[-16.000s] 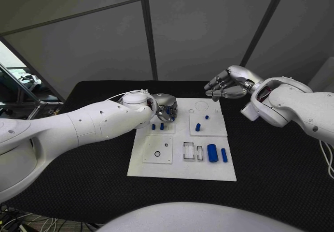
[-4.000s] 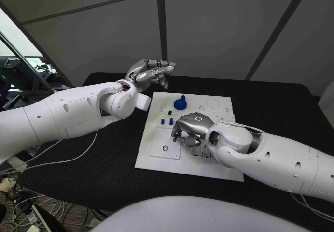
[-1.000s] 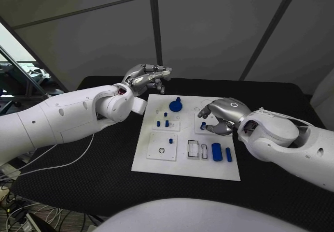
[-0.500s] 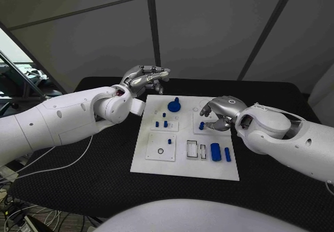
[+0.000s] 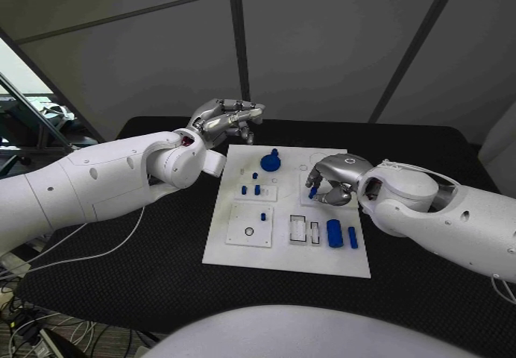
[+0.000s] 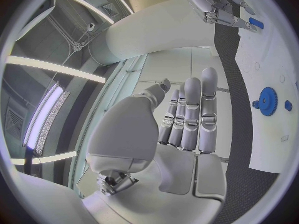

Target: Assemble the parts on the task board

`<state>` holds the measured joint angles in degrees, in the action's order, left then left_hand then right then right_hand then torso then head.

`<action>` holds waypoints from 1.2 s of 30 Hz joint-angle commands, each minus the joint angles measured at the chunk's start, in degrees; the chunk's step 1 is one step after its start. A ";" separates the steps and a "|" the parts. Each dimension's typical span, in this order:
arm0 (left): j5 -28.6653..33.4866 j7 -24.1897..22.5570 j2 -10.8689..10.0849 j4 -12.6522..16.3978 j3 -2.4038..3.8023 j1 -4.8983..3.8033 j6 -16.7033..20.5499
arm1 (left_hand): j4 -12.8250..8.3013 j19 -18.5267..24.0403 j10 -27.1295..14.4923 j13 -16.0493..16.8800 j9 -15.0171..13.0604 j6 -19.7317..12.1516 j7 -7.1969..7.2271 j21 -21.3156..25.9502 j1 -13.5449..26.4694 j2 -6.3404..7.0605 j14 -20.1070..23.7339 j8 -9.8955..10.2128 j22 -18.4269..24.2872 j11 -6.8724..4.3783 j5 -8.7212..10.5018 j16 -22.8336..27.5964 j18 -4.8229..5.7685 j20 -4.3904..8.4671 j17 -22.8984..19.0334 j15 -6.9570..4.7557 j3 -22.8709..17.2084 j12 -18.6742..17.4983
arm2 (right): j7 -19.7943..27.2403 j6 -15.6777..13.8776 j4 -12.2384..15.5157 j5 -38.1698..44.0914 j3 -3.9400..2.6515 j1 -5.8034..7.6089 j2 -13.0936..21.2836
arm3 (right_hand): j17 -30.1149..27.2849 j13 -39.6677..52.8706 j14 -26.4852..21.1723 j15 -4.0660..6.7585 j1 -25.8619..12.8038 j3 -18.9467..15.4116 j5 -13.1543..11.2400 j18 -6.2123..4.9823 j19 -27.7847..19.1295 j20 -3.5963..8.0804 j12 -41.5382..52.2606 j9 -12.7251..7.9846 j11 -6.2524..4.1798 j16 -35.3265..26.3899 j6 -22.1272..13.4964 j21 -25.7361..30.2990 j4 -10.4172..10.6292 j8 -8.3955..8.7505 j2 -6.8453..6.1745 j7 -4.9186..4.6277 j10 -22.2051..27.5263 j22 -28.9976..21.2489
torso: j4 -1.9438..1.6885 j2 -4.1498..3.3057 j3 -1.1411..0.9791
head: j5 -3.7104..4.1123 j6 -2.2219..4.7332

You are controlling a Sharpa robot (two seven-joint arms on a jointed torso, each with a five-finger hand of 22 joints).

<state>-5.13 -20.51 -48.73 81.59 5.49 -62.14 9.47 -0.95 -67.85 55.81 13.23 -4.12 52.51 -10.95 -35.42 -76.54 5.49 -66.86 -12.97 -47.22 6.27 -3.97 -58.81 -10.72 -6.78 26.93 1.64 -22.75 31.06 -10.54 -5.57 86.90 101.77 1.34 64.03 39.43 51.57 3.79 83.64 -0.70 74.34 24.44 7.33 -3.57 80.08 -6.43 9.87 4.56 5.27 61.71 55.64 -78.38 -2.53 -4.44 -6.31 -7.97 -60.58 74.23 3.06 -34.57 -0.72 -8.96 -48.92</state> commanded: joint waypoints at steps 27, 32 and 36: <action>0.20 -0.43 -0.20 0.15 0.04 -0.11 -0.49 | -0.08 -0.08 -0.48 0.00 -0.08 -0.35 0.06 0.43 -0.48 -0.15 0.49 -0.46 0.11 -0.07 -0.17 -0.29 0.23 -0.24 -0.14 -0.08 0.46 0.46 | -0.05 -6.19 0.97 1.63 -0.01 -0.06 0.11 | 3.18 0.86 1.23 1.67 5.62 5.91 -0.74 1.12 4.02 1.26 1.05 1.56 -1.55 3.95 7.38 -4.79 -3.21 -2.56 4.96 0.09 -8.76 6.10 | 0.00 0.09 -0.03 | -0.33 -0.42; 0.19 -0.43 -0.12 0.09 0.04 -0.10 -0.34 | -0.03 -0.08 -0.47 -0.01 -0.11 -0.29 0.09 0.47 -0.58 -0.40 0.53 -0.66 0.14 -0.09 -0.19 -0.33 0.24 -0.24 -0.19 -0.09 0.48 0.62 | -0.11 -7.79 3.72 1.63 -0.05 -0.08 1.96 | 3.15 0.92 1.18 1.65 5.79 6.41 -0.59 1.16 4.10 1.28 0.85 1.60 -1.47 4.03 7.40 -4.95 -3.69 -2.51 4.78 -0.06 -8.92 6.30 | 0.04 0.13 0.00 | -0.33 -0.41; 0.19 -0.41 0.27 0.02 0.04 -0.10 -0.41 | 0.02 -0.09 -0.45 -0.02 -0.12 -0.24 0.11 0.49 -0.59 -0.51 0.55 -0.77 0.15 -0.11 -0.19 -0.35 0.24 -0.23 -0.22 -0.09 0.49 0.69 | -0.43 -8.42 6.48 1.56 -0.15 -0.07 3.66 | 3.22 0.95 1.17 1.63 5.68 6.53 -0.36 1.19 4.15 1.26 0.72 1.62 -1.39 4.13 7.42 -5.04 -3.84 -2.48 4.55 -0.17 -8.97 6.41 | 0.06 0.15 0.02 | -0.46 -0.34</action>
<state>-5.13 -20.52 -48.65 81.55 5.48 -62.15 9.48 -0.96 -67.85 55.82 13.22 -4.19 52.51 -10.95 -35.20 -76.92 5.11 -66.65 -13.36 -47.15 6.27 -3.97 -58.81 -10.70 -6.78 26.76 1.43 -22.44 31.40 -10.68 -11.03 92.50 102.84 1.25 63.84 42.80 54.70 4.71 84.04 0.52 78.73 30.50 6.56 -3.56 83.78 -5.22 10.87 6.22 5.01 65.56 62.86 -83.19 -6.35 -6.66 -2.38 -7.97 -67.99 74.93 3.07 -34.45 -0.73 -9.33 -49.31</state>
